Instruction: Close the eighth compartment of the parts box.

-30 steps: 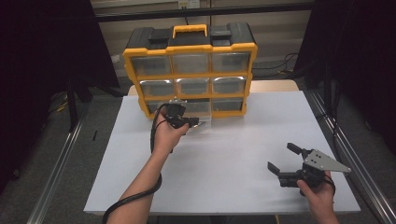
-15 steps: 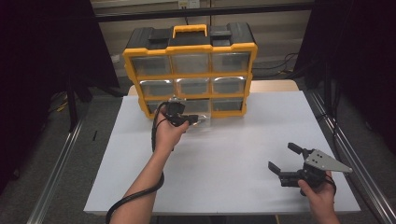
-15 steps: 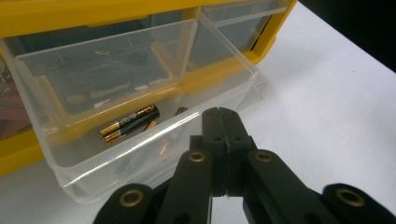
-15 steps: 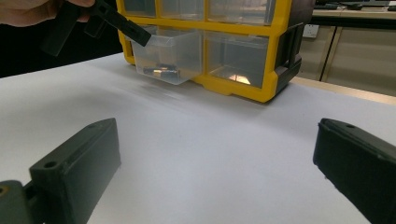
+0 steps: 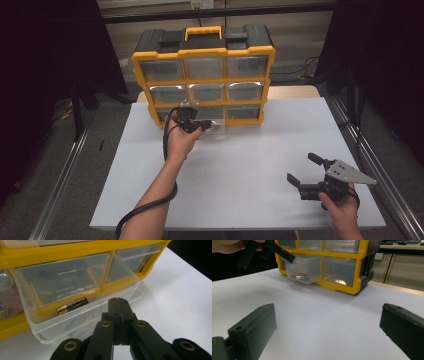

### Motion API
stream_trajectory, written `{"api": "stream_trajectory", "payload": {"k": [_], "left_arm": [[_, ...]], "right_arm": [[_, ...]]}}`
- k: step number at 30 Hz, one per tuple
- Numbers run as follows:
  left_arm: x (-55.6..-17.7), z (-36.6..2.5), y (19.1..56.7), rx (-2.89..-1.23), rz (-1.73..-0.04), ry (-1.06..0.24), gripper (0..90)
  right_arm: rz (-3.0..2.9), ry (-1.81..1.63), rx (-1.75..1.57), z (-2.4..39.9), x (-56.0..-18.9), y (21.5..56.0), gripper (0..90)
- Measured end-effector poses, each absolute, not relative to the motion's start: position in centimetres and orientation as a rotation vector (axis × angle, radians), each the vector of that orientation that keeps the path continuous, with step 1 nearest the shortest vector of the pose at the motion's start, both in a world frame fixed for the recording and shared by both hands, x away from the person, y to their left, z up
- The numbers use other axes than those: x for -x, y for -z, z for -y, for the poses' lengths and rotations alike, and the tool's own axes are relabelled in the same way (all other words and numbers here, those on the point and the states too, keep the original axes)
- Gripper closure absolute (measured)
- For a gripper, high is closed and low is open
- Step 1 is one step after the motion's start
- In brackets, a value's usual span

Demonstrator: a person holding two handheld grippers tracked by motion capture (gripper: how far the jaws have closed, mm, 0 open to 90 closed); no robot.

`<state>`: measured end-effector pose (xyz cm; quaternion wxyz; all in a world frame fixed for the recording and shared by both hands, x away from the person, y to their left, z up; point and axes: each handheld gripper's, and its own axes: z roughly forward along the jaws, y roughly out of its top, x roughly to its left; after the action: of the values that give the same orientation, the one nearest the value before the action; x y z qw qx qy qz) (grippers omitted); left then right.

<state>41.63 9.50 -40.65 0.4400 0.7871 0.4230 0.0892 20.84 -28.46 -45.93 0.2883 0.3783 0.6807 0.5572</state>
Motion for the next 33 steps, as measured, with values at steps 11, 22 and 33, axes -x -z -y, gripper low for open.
{"api": "stream_trajectory", "payload": {"k": [11, 22, 33], "left_arm": [[-42.0, -9.5, 40.7, -1.962, -1.054, -0.238, 90.0], [-42.5, -9.2, 40.7, -1.934, -1.077, -0.253, 90.0], [-42.9, -9.0, 40.7, -1.94, -1.085, -0.284, 90.0]], "right_arm": [[-1.815, -1.488, -1.009, 28.4, -20.8, 45.9, 0.1], [-1.812, -1.492, -1.012, 28.5, -20.9, 45.9, 0.1], [-1.812, -1.493, -1.01, 28.4, -20.9, 45.9, 0.1]]}}
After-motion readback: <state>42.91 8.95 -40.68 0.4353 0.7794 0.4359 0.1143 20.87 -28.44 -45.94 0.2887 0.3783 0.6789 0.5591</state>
